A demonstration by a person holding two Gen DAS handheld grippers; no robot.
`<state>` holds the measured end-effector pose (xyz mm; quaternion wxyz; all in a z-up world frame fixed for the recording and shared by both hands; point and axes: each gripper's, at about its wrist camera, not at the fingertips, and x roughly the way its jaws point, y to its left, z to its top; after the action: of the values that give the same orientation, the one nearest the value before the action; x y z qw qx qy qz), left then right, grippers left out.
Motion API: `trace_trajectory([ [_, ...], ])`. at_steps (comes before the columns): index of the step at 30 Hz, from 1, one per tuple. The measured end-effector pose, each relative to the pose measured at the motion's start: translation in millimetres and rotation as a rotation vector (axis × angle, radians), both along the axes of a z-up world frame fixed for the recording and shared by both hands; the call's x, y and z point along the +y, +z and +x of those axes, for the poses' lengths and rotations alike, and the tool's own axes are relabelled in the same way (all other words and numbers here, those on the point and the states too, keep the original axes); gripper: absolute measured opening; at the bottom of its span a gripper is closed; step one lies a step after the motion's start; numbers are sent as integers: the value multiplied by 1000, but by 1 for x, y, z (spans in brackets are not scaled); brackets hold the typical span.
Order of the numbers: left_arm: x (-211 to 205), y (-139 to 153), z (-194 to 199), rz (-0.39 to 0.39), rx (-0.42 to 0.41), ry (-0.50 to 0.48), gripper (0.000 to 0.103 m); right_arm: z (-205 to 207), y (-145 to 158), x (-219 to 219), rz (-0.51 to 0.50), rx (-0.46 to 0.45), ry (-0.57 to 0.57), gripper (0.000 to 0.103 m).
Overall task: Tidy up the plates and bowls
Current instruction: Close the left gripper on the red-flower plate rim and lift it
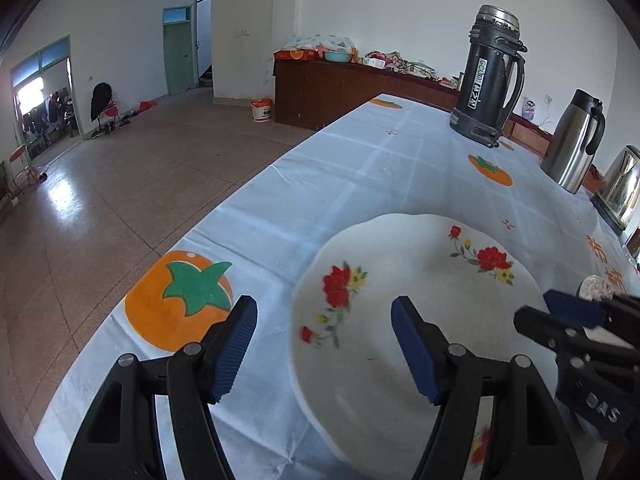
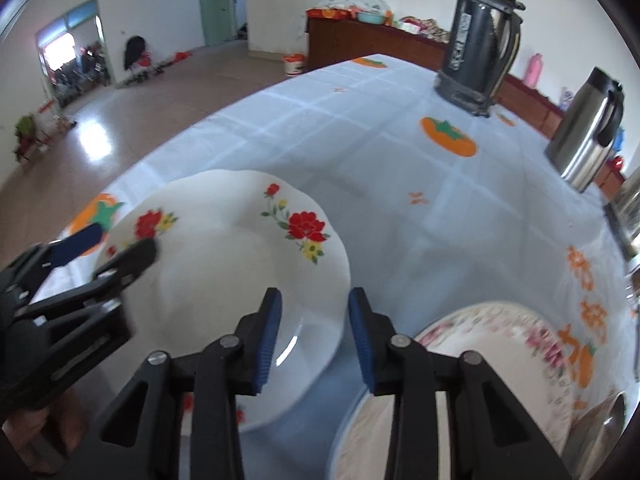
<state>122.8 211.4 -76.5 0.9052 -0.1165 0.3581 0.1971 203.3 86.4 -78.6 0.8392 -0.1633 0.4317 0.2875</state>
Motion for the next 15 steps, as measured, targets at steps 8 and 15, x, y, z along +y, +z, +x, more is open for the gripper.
trace_trajectory([
  [8, 12, -6, -2, -28, 30, 32, 39, -19, -8, -4, 71, -1, -2, 23],
  [15, 14, -6, -4, -26, 28, 45, 34, -30, -10, -4, 76, -84, 5, 23],
])
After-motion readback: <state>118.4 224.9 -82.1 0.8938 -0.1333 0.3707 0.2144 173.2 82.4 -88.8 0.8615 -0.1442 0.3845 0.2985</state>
